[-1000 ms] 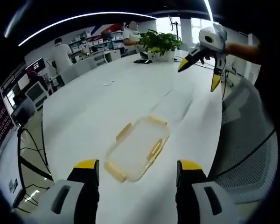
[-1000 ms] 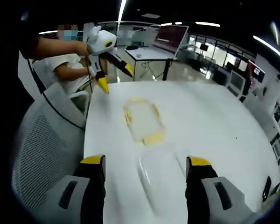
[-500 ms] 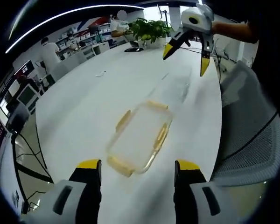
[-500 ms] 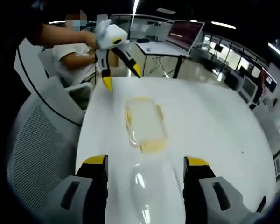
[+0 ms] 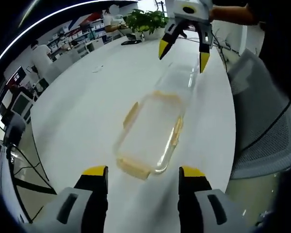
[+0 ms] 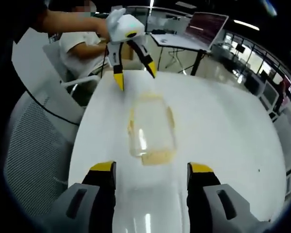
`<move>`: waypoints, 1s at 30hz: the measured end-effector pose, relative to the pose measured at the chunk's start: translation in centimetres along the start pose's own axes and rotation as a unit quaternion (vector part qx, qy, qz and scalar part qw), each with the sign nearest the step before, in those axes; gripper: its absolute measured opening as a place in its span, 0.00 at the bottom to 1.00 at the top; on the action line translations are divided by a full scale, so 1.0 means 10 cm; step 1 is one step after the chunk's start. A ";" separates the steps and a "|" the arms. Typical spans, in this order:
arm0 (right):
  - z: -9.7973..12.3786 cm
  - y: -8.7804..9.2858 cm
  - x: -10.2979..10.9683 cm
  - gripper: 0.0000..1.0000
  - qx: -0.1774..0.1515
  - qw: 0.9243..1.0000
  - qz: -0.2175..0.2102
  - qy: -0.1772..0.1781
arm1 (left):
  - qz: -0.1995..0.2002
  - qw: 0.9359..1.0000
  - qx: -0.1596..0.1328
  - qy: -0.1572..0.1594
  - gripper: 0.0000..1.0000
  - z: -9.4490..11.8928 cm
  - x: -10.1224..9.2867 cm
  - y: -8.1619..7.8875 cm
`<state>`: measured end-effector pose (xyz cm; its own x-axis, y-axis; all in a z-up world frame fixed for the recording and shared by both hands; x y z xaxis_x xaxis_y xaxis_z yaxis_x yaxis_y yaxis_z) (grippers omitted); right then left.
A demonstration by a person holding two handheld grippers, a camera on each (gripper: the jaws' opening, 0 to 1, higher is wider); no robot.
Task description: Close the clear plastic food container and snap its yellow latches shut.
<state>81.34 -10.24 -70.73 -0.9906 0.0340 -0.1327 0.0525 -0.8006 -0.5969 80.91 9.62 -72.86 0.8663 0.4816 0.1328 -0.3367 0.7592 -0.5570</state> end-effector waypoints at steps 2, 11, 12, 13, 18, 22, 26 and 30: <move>-0.04 -0.01 -0.04 0.55 0.002 1.000 0.001 -0.004 | -0.005 1.000 0.004 0.006 0.53 -0.03 0.01 0.01; -0.24 0.03 -0.11 0.51 0.031 0.999 0.016 -0.023 | -0.032 0.999 0.028 0.026 0.51 -0.16 0.10 0.06; -0.27 0.03 -0.11 0.51 0.035 0.999 0.018 -0.026 | -0.035 0.998 0.031 0.030 0.51 -0.17 0.11 0.07; -0.28 0.03 -0.11 0.51 0.035 0.999 0.019 -0.027 | -0.038 0.998 0.034 0.032 0.51 -0.18 0.11 0.08; -0.40 0.06 -0.13 0.49 0.047 0.998 0.024 -0.037 | -0.056 0.996 0.049 0.043 0.50 -0.24 0.15 0.12; -0.49 0.10 -0.13 0.48 0.057 0.997 0.027 -0.044 | -0.066 0.995 0.054 0.049 0.48 -0.28 0.18 0.13; -0.57 0.14 -0.14 0.46 0.067 0.996 0.028 -0.049 | -0.072 0.994 0.054 0.056 0.47 -0.33 0.19 0.11; -0.63 0.16 -0.13 0.45 0.075 0.995 0.029 -0.055 | -0.084 0.993 0.059 0.066 0.45 -0.38 0.19 0.12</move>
<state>83.51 -7.79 -76.51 -0.9948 -0.0742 -0.0703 0.0985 -0.8801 -0.4644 83.52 9.79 -76.41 0.9521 0.2881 0.1028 -0.2174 0.8737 -0.4352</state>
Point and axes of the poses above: the point that each gripper's makers call its tool centre point, and the gripper's own axes: z roughly backward along the fingers, x roughly to its left, y roughly out of its underside, the point moved 1 cm from there along z, roughly backward along the fingers, and after that the axes turned 4 degrees about z, right-handed, at the moved point
